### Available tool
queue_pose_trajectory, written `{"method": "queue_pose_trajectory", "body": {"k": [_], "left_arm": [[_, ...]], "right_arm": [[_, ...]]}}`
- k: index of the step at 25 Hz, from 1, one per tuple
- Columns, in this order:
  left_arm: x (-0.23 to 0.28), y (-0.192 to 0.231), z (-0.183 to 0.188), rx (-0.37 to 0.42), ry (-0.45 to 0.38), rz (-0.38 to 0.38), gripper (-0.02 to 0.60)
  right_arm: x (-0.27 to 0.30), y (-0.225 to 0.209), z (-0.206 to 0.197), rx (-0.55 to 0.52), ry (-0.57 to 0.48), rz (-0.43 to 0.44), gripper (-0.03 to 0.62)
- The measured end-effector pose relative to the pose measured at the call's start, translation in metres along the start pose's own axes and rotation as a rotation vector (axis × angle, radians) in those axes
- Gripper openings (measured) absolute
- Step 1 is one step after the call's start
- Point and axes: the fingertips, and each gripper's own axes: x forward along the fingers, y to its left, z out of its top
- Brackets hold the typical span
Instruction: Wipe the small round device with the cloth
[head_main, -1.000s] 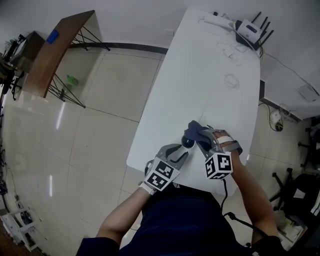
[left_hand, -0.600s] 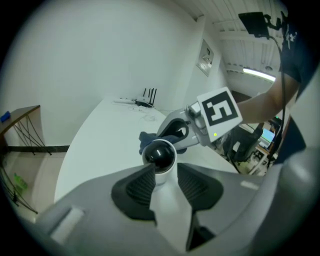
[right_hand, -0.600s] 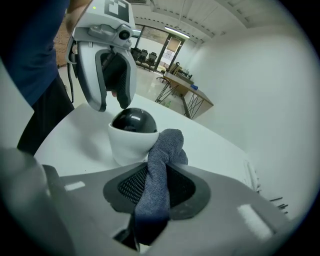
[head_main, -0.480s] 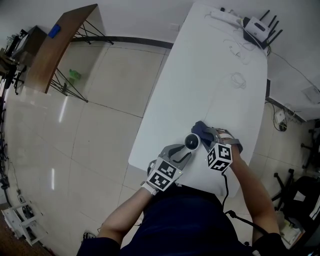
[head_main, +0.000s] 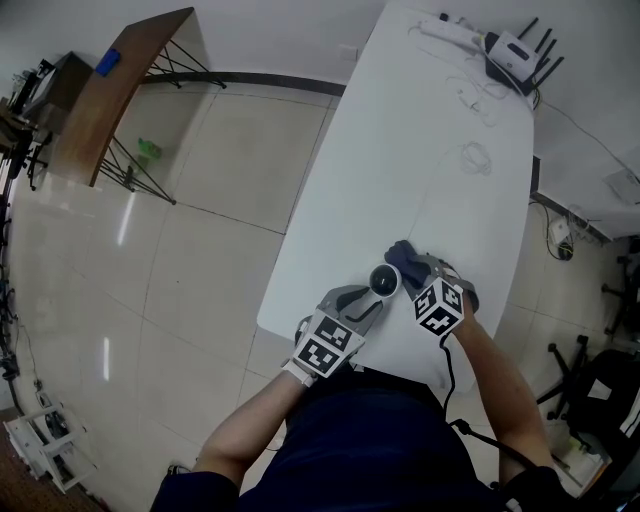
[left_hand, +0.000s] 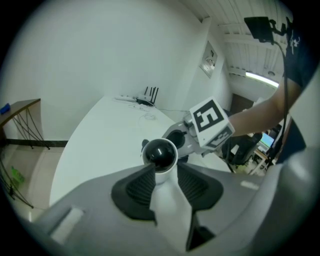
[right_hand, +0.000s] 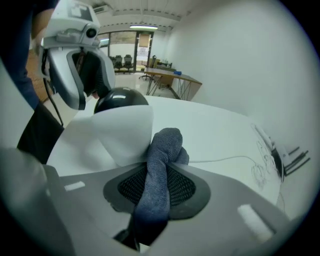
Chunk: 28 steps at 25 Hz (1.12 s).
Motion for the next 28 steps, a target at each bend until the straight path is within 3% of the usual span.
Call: {"method": "queue_pose_trajectory", "body": {"k": [6,8,10,13,16,20,24,28], "left_arm": [[-0.011,0.009,0.001,-0.027,-0.031,0.037,0.137],[-0.017,0.015,0.001,-0.039,-0.047,0.068,0.137],[-0.022,0.016,0.002,-0.060,-0.064,0.073,0.137],[-0.029,0.008,0.005,-0.080,-0.069,0.054,0.137],[-0.031,0.002,0.006,-0.076,-0.068,0.049,0.137],[-0.033,-0.003,0.008,-0.063,-0.072,0.040,0.137],[-0.033,-0.002,0.005,-0.070,-0.072,0.040,0.137],[-0.035,-0.001,0.001,-0.085,-0.061,0.039,0.137]], "right_arm": [[-0.047,-0.016,0.000,0.376,-0.215,-0.059,0.109],[-0.065,-0.020,0.004,0.436,-0.289,-0.084,0.109],[-0.082,-0.018,0.016,0.432,-0.346,-0.102,0.109],[-0.094,-0.005,0.037,0.357,-0.376,-0.112,0.109],[-0.091,0.002,0.046,0.236,-0.327,-0.147,0.109],[-0.093,0.019,0.061,-0.027,-0.283,-0.206,0.109],[-0.087,0.051,0.061,-0.286,-0.255,-0.201,0.110],[-0.082,0.073,0.053,-0.385,-0.245,-0.181,0.110]]}}
